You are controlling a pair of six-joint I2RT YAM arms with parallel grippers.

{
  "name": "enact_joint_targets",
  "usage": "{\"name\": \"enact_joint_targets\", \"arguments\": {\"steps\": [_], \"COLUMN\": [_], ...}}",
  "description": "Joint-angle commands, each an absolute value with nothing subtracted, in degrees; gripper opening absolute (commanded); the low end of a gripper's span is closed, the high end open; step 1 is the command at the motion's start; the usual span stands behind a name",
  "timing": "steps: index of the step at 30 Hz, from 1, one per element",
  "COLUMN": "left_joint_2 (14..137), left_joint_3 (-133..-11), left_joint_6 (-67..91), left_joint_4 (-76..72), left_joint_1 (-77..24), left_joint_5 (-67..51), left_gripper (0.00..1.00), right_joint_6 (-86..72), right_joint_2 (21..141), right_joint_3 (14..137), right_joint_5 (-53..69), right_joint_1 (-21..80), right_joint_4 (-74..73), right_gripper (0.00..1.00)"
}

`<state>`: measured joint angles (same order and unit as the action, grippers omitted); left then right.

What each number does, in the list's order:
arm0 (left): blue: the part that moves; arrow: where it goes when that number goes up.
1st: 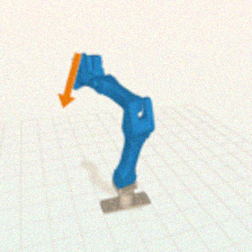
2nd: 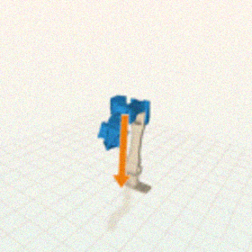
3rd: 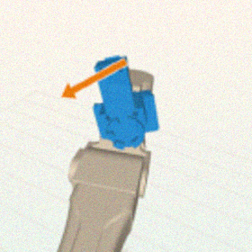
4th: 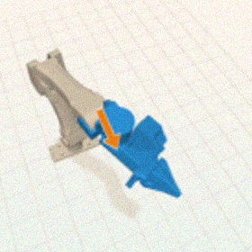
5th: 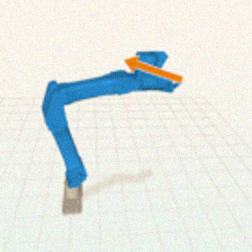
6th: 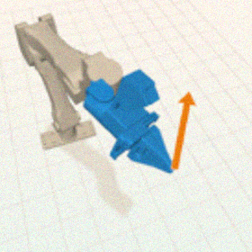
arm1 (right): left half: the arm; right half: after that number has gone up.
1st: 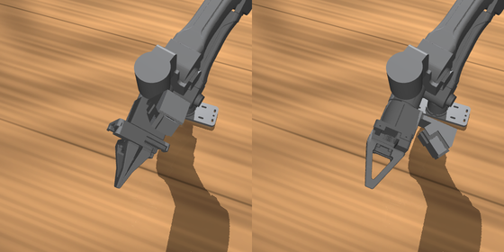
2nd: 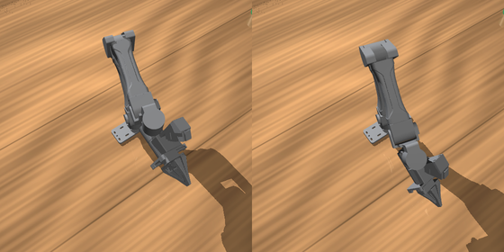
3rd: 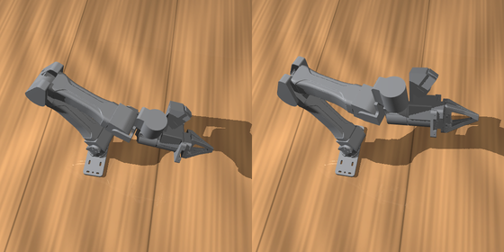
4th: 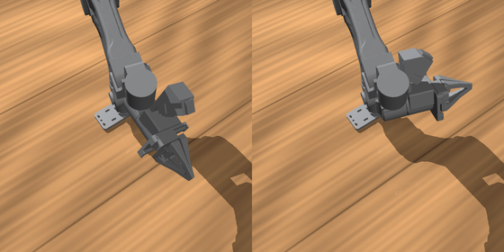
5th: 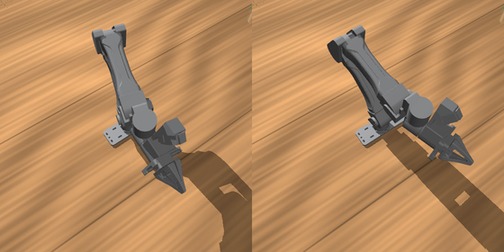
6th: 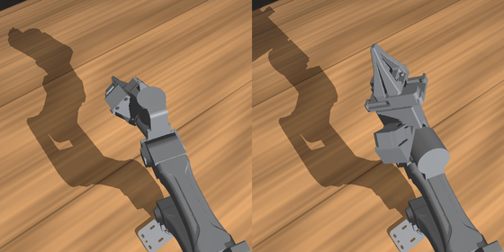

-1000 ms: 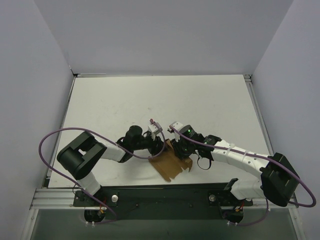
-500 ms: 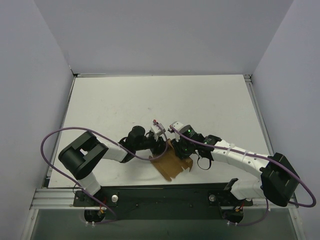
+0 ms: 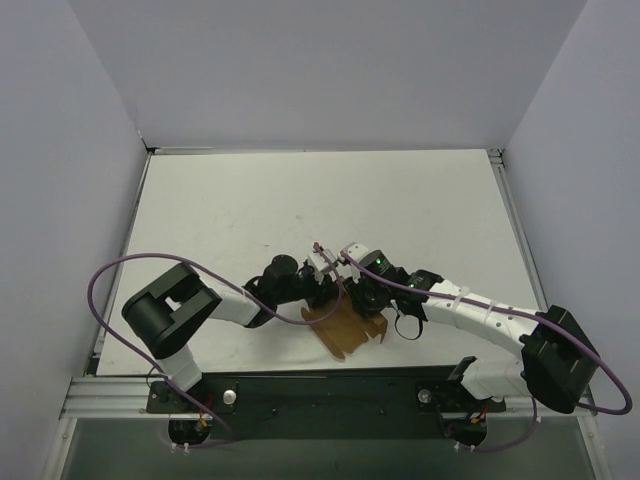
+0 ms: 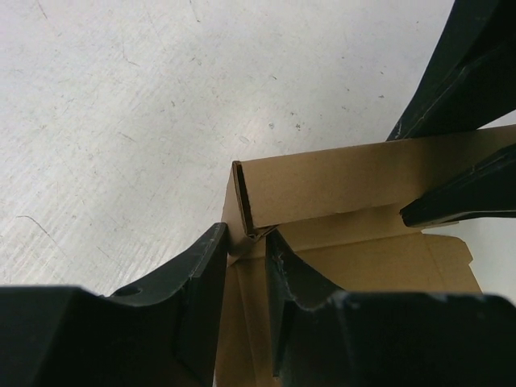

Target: Fold the paper box

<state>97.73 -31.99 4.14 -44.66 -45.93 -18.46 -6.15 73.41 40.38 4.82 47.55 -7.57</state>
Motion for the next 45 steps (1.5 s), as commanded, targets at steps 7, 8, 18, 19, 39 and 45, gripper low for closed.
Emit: {"name": "enact_joint_targets", "arguments": {"steps": [7, 8, 18, 19, 39, 45], "left_joint_2": [100.46, 100.81, 103.71, 103.80, 103.62, 104.33], "left_joint_3": [-32.87, -33.13, -34.62, -34.80, -36.74, -37.09], "left_joint_6": [8.52, 9.05, 12.66, 12.83, 8.35, 7.65], "left_joint_4": [-59.58, -60.11, -61.36, -60.83, -47.03, -45.70], "left_joint_1": [-47.29, -47.29, -47.81, -48.07, -51.15, -51.85], "left_joint_5": [-18.98, -19.16, -13.73, -12.93, 0.95, 2.81], "left_gripper": [0.33, 0.33, 0.10, 0.09, 0.05, 0.04], "right_joint_6": [-7.38, -7.47, -8.09, -8.09, -9.67, -11.16], "right_joint_2": [73.30, 73.30, 73.21, 73.39, 71.37, 69.87], "right_joint_3": [39.38, 39.38, 38.94, 38.85, 41.40, 42.45], "right_joint_5": [7.91, 7.91, 8.00, 8.00, 6.77, 5.80], "right_joint_1": [47.90, 47.90, 47.90, 47.90, 47.20, 46.76], "right_joint_4": [-5.89, -5.89, -5.27, -5.19, -8.61, -10.11], "right_gripper": [0.25, 0.25, 0.25, 0.25, 0.26, 0.26]}}
